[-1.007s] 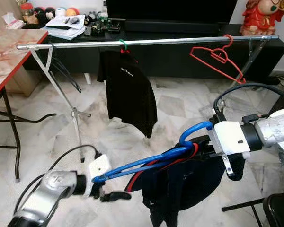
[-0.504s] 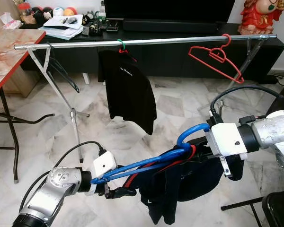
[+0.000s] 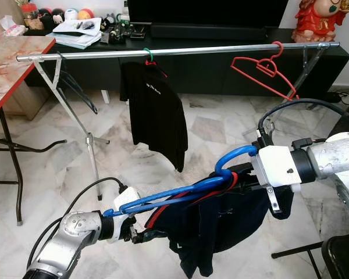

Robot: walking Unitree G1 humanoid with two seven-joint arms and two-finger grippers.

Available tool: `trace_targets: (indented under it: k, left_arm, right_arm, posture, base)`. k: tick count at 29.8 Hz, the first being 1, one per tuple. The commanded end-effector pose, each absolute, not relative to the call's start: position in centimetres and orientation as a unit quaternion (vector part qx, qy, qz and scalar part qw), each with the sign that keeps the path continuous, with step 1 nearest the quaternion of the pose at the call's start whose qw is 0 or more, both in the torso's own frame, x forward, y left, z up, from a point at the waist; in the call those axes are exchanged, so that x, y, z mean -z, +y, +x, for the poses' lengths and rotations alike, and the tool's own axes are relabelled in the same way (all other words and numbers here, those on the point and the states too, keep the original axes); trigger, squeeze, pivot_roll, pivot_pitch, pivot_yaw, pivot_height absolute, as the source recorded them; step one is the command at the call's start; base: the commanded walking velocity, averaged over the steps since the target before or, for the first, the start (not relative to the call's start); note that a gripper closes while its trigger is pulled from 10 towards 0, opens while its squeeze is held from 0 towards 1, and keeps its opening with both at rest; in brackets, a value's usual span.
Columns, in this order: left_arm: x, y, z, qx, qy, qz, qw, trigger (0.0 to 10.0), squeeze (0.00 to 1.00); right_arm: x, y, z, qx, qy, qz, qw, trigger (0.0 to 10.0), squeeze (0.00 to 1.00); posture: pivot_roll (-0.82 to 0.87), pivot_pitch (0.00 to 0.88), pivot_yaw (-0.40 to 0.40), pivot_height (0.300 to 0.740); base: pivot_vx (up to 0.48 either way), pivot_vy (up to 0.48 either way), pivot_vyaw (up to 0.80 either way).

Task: Hang hanger

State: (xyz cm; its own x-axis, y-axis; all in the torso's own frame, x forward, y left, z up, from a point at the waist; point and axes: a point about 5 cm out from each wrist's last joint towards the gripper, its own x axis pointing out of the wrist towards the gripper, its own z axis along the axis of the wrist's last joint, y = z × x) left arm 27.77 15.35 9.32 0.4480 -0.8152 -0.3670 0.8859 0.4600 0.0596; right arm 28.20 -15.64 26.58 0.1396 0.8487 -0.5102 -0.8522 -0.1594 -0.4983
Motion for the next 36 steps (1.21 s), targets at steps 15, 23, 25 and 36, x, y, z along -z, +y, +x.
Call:
trace_targets:
  k: [15,23,25,36]
  left_arm:
    - [-9.05,15.17,27.57,0.51,0.139,0.101,0.843,0.0,0.0]
    - [-9.03,15.02,27.5,0.513,0.138,0.1,0.841,0.0,0.0]
    - [-9.04,15.0,27.46,0.515,0.138,0.099,0.84,0.0,0.0]
    - [-9.06,14.83,27.42,0.517,0.137,0.096,0.84,0.0,0.0]
  right_arm:
    - [-28.09,-16.12,28.68,-0.623,-0.023,-0.397,0.673,0.0,0.0]
    - [-28.07,-16.14,28.72,-0.622,-0.023,-0.397,0.674,0.0,0.0]
    - [-28.03,-16.15,28.74,-0.622,-0.023,-0.396,0.675,0.0,0.0]
    - [-27.68,-16.1,28.78,-0.622,-0.019,-0.394,0.676,0.0,0.0]
  posture:
    - [-0.08,0.172,0.016,0.74]
    - [-0.08,0.174,0.016,0.74]
    - [-0.08,0.175,0.017,0.74]
    - [-0.08,0.176,0.018,0.74]
  base:
    - [0.0,0.0,0.0]
    - [0.0,0.0,0.0]
    - [0.0,0.0,0.0]
    - [0.0,0.0,0.0]
